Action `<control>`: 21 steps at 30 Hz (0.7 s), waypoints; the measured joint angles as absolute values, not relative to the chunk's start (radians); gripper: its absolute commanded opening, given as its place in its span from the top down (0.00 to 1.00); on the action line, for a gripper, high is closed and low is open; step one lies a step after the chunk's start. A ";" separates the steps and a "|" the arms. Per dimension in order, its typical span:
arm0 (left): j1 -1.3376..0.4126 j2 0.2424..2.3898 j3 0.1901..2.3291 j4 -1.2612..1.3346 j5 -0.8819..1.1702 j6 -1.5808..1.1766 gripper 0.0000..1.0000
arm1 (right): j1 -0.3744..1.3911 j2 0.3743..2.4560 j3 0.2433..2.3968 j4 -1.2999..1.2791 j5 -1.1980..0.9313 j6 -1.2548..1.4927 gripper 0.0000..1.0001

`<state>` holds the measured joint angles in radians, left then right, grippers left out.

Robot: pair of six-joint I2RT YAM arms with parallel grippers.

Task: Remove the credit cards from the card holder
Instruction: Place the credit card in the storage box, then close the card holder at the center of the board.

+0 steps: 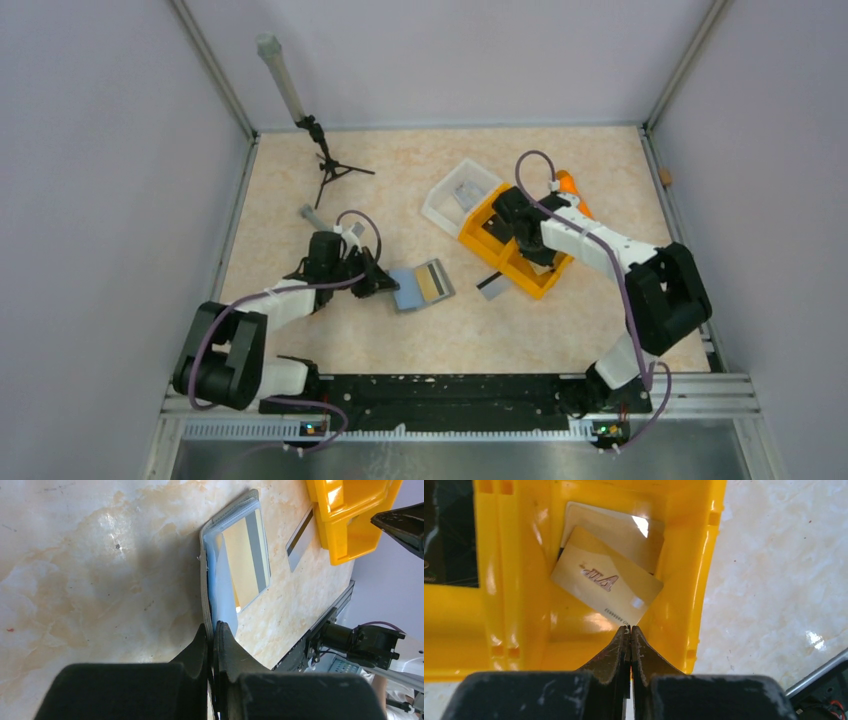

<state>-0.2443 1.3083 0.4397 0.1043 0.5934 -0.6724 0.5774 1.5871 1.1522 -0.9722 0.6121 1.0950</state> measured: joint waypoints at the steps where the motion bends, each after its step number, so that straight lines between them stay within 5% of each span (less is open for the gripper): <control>1: -0.241 1.312 0.440 0.109 0.602 -0.670 1.00 | 0.570 1.602 1.154 -0.978 0.619 1.103 1.00; 21: -0.209 1.370 0.439 0.165 0.672 -0.655 1.00 | 0.444 1.728 1.130 -0.838 0.564 1.053 1.00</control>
